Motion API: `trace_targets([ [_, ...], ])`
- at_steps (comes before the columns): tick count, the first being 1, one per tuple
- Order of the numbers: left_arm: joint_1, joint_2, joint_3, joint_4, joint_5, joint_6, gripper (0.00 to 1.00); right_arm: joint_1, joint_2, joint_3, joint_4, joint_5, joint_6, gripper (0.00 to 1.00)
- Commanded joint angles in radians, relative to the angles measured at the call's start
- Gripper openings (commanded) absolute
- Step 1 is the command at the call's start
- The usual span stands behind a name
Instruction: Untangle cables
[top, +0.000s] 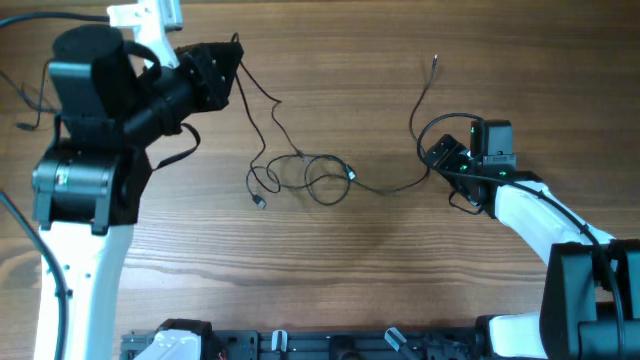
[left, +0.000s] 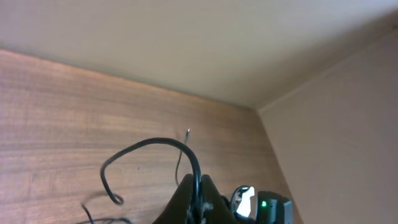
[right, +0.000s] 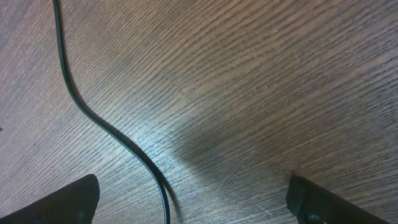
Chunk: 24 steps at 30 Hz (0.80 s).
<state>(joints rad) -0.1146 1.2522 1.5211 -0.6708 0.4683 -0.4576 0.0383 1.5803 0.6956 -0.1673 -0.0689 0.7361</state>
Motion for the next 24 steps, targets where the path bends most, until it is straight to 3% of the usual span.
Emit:
trace_targets([
  [1,0.006,0.011,0.002,-0.001,-0.009,-0.002,0.04,-0.007,0.052,-0.042,-0.019,0.045,-0.034,1.00],
  [3,0.006,0.009,0.002,0.000,-0.009,-0.002,0.04,-0.007,0.029,0.026,-0.059,-0.134,-0.263,1.00],
  [4,0.006,0.008,0.002,0.000,-0.009,-0.002,0.04,-0.007,0.020,0.049,-0.073,-0.212,-0.285,1.00],
  [8,0.006,0.008,0.002,0.000,-0.008,-0.003,0.04,-0.006,-0.003,0.116,-0.022,-0.571,-0.277,1.00],
  [10,0.006,0.008,0.002,0.010,0.012,-0.003,0.04,0.010,0.001,0.114,0.084,-0.720,-0.163,1.00],
  [14,0.006,0.008,0.002,0.066,0.106,-0.003,0.04,0.091,0.002,0.114,0.168,-0.672,-0.119,1.00],
  [20,0.006,0.008,0.002,0.148,0.148,-0.062,0.04,0.328,0.015,0.114,0.177,-0.399,-0.029,1.00],
  [22,0.006,0.008,0.002,0.169,0.148,-0.095,0.04,0.388,0.020,0.114,0.194,-0.338,-0.084,1.00],
  [24,0.006,0.008,0.002,0.183,0.148,-0.109,0.04,0.441,0.023,0.114,0.210,-0.304,-0.243,1.00],
])
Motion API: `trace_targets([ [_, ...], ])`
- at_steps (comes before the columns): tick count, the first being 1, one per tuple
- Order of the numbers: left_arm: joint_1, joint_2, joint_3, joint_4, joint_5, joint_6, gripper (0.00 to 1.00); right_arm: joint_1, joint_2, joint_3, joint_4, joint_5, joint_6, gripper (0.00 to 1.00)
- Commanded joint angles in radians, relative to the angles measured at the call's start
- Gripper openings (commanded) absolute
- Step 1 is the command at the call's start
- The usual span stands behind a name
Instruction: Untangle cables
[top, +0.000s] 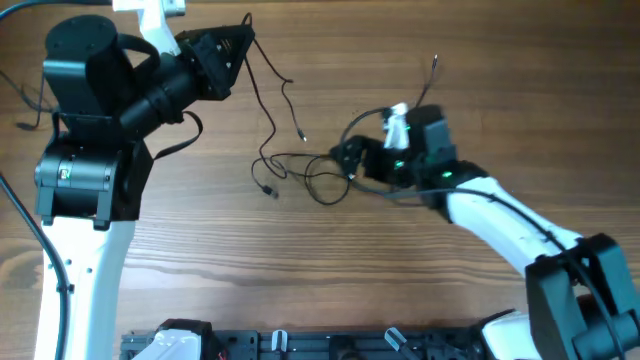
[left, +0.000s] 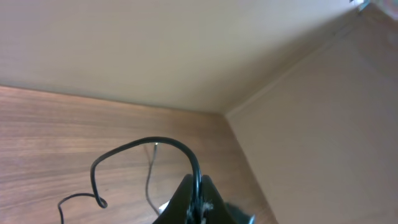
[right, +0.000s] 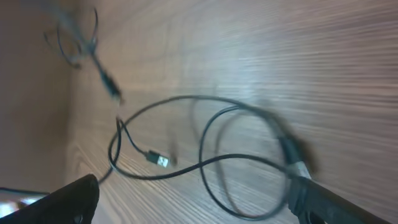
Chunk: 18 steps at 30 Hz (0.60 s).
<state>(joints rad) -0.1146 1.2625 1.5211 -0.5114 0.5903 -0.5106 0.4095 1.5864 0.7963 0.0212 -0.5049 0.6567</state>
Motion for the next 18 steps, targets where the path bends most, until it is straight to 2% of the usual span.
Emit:
trace_targets([
  [1,0.006,-0.002,0.002,0.030,0.026,-0.056,0.04,0.092,0.019,0.013,0.023,0.144,-0.237,1.00],
  [6,0.006,-0.002,0.002,0.037,0.019,-0.055,0.04,0.174,0.061,0.013,0.021,0.149,-0.442,1.00],
  [11,0.006,-0.002,0.002,0.037,0.019,-0.070,0.04,0.218,0.154,0.013,0.159,0.145,-0.474,0.99],
  [12,0.006,-0.002,0.002,0.037,0.019,-0.080,0.04,0.224,0.177,0.013,0.201,0.145,-0.474,0.93],
  [13,0.006,-0.002,0.002,0.037,0.019,-0.082,0.04,0.229,0.204,0.013,0.261,0.146,-0.476,0.77],
  [14,0.006,-0.002,0.002,0.036,0.019,-0.082,0.04,0.229,0.223,0.013,0.304,0.146,-0.483,0.52],
  [15,0.006,-0.003,0.002,0.036,0.019,-0.082,0.04,0.229,0.235,0.013,0.333,0.146,-0.489,0.23],
  [16,0.006,-0.004,0.002,0.033,0.019,-0.082,0.04,0.227,0.241,0.013,0.353,0.150,-0.502,0.05],
  [18,0.013,-0.007,0.002,0.032,0.019,-0.081,0.04,0.217,0.238,0.013,0.359,0.186,-0.498,0.04],
])
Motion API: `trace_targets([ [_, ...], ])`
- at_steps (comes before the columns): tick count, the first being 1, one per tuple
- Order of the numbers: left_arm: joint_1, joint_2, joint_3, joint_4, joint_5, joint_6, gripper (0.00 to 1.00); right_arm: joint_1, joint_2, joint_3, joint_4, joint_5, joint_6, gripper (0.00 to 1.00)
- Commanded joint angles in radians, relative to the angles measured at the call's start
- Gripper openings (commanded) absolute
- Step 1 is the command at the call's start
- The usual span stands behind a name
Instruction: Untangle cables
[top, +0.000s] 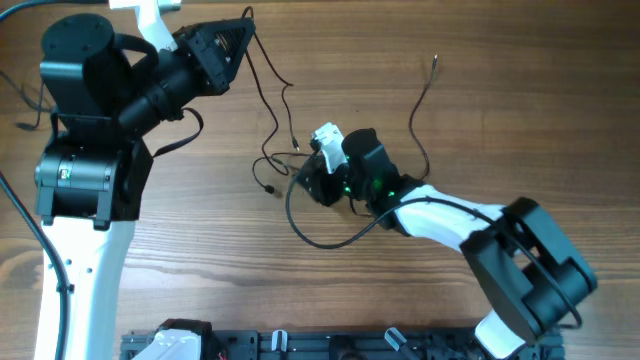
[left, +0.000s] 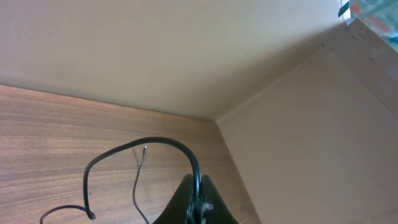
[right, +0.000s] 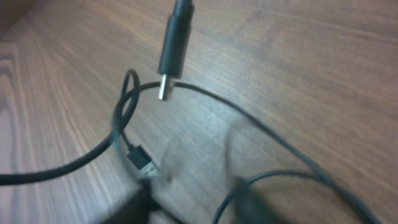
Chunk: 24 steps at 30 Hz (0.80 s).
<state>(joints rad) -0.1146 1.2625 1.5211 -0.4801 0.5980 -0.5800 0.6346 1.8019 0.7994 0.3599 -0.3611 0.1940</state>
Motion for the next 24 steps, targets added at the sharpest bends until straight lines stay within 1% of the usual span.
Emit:
trace_targets([
  [1,0.021,-0.008,0.002,-0.002,0.012,-0.012,0.04,-0.015,0.014,0.010,0.016,0.080,-0.036,0.04],
  [3,0.047,-0.014,0.002,-0.006,0.012,-0.012,0.04,-0.042,-0.018,0.010,-0.022,0.212,-0.035,0.04],
  [5,0.090,-0.020,0.002,-0.026,0.012,-0.012,0.04,-0.093,-0.079,0.010,-0.102,0.387,-0.034,0.04],
  [9,0.178,-0.030,0.002,-0.065,0.012,-0.012,0.04,-0.206,-0.204,0.010,-0.276,0.563,-0.034,0.04],
  [12,0.266,-0.032,0.002,-0.087,0.012,-0.012,0.04,-0.312,-0.291,0.010,-0.396,0.586,-0.034,0.04],
  [16,0.362,-0.034,0.002,-0.098,0.012,-0.004,0.04,-0.431,-0.343,0.010,-0.488,0.586,-0.019,0.04],
  [22,0.519,-0.052,0.002,-0.119,0.012,-0.004,0.04,-0.554,-0.330,0.010,-0.550,0.586,0.039,0.04],
  [23,0.543,-0.056,0.002,-0.121,0.012,-0.004,0.04,-0.570,-0.325,0.010,-0.557,0.586,0.059,0.04],
  [24,0.602,-0.066,0.002,-0.128,0.011,-0.004,0.04,-0.597,-0.319,0.010,-0.567,0.586,0.106,0.04],
])
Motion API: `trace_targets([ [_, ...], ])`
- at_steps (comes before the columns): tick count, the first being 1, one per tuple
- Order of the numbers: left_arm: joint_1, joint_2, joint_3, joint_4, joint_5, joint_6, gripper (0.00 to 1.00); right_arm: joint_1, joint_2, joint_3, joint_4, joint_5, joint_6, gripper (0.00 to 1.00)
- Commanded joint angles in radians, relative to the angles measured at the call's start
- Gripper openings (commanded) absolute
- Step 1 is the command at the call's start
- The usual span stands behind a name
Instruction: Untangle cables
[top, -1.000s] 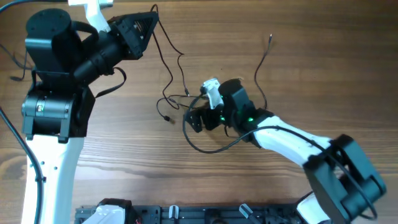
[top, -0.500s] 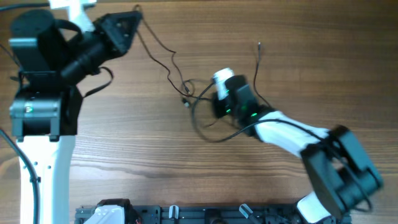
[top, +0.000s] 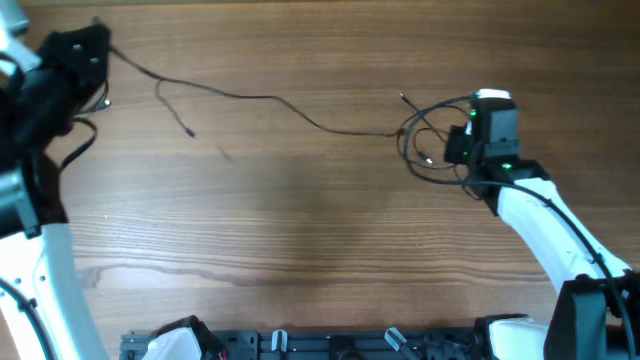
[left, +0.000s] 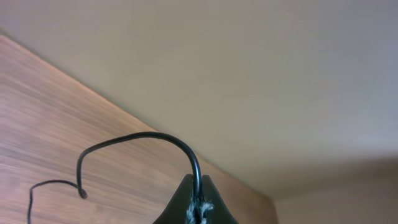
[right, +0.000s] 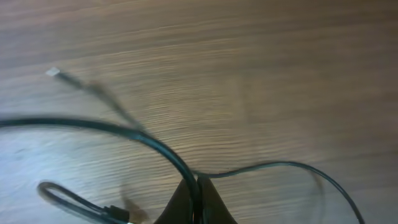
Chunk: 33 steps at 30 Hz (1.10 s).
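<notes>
A thin dark cable (top: 270, 98) stretches across the far half of the table, from my left gripper (top: 98, 45) at the far left to a bundle of black cable loops (top: 425, 150) at the right. One loose end (top: 190, 132) of it hangs off near the left. In the left wrist view my left gripper (left: 198, 208) is shut on a black cable (left: 137, 137) that arcs up out of the fingertips. My right gripper (top: 452, 148) sits at the loops. In its wrist view my right gripper (right: 198, 199) is shut on the black cable (right: 155, 146). The thin cable meets the loops near my right gripper; whether they are still entwined there cannot be told.
The wooden table (top: 320, 230) carries nothing else in its middle and near parts. The left arm's base and own wiring (top: 40, 150) stand along the left edge. A black rail (top: 330, 345) runs along the near edge.
My left gripper has moved from the upper left to the far left corner with the thin cable. My right gripper went from the middle to the right, now shut on the black cable. The central tangle is gone.
At first my left gripper held the thin cable above a tangle in the middle, while my right gripper stood open at the right. The right gripper was then closer to the tangle, then right at it. Now the cables are drawn apart, left and right.
</notes>
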<state>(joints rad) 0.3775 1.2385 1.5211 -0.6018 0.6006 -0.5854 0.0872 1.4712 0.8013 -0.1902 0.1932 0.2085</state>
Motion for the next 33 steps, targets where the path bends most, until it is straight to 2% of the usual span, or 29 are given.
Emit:
trace_targets([
  [1,0.134,-0.046,0.002,-0.010,0.009,0.001,0.04,-0.063,0.012,0.008,-0.025,0.031,0.117,0.04],
  [7,0.317,-0.053,0.002,-0.087,0.009,0.000,0.04,-0.080,0.012,0.008,-0.043,-0.091,0.143,0.05],
  [9,0.358,-0.052,0.002,-0.115,0.009,0.000,0.04,-0.078,0.012,0.008,-0.051,-0.151,0.143,0.11],
  [11,0.387,-0.051,0.002,-0.122,0.008,0.001,0.04,-0.077,0.012,0.008,-0.054,-0.212,0.144,0.30],
  [14,0.417,-0.046,0.002,-0.106,-0.024,0.005,0.04,-0.077,0.012,0.008,-0.066,-0.299,0.161,0.66],
  [15,0.422,-0.043,0.002,-0.103,-0.053,0.009,0.04,-0.077,0.012,0.008,-0.077,-0.315,0.161,0.72],
  [18,0.431,-0.031,0.002,-0.103,-0.140,0.009,0.04,-0.077,0.011,0.008,-0.127,-0.323,0.158,0.79],
  [19,0.433,-0.024,0.002,-0.104,-0.179,0.009,0.04,-0.077,0.007,0.008,-0.145,-0.322,0.140,0.94],
  [20,0.433,-0.017,0.002,-0.108,-0.215,0.008,0.04,-0.077,0.001,0.009,-0.144,-0.322,0.126,1.00],
  [26,0.433,0.008,0.002,-0.122,-0.256,0.009,0.04,-0.077,-0.106,0.020,-0.117,-0.322,0.121,1.00],
  [29,0.433,0.027,0.002,-0.122,-0.381,0.009,0.04,-0.077,-0.178,0.020,-0.097,-0.322,0.121,1.00],
  [33,0.433,0.057,0.002,-0.122,-0.648,0.008,0.04,-0.077,-0.233,0.019,-0.081,-0.333,0.125,1.00],
])
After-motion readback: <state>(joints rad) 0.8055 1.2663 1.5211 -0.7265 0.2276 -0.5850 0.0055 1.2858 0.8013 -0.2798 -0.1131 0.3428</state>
